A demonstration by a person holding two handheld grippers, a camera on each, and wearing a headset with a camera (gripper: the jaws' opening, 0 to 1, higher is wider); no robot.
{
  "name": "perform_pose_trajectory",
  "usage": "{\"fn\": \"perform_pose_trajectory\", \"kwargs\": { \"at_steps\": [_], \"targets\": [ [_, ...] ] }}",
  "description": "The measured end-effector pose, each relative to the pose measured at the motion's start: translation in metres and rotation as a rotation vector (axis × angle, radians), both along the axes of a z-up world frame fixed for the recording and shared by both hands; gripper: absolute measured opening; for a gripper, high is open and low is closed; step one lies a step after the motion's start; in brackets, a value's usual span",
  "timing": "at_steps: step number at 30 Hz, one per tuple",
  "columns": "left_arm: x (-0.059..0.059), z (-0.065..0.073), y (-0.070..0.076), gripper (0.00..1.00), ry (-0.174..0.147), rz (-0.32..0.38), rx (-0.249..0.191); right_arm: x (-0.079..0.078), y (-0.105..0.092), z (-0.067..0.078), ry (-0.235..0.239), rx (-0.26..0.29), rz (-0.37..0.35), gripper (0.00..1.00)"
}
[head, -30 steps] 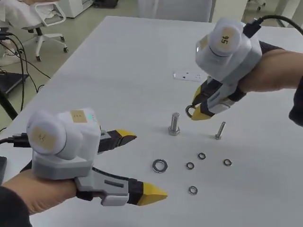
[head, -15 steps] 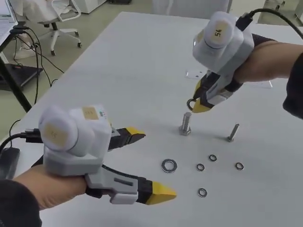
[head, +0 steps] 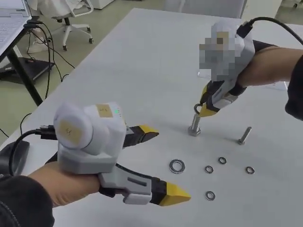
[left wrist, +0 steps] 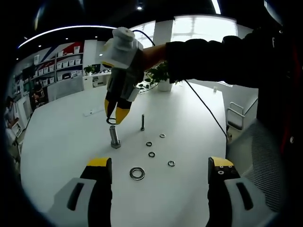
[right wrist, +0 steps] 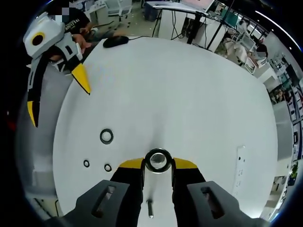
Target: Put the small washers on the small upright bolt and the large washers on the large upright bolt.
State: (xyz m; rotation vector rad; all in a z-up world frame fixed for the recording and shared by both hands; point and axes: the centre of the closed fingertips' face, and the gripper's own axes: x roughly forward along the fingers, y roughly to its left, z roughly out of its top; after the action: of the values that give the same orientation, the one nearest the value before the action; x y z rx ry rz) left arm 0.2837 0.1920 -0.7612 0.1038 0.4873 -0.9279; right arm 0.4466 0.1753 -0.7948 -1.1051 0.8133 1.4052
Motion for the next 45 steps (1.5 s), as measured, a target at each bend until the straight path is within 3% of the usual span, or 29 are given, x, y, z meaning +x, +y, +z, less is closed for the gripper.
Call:
{"fn": "perform_pose_trajectory", "kwargs": {
  "at_steps": [21,45],
  "targets": [
    [-0.001,-0.002,-0.002,0.83,0.015,0.008,-0.018,0.005,0.0,-0.015,0.011,-0.047,0.016,0.22],
    [-0.002,-0.003,-0.002,0.83,0.024,0.015,-0.031,-0.002,0.0,-0.032,0.036,-0.081,0.024,0.22]
  ]
}}
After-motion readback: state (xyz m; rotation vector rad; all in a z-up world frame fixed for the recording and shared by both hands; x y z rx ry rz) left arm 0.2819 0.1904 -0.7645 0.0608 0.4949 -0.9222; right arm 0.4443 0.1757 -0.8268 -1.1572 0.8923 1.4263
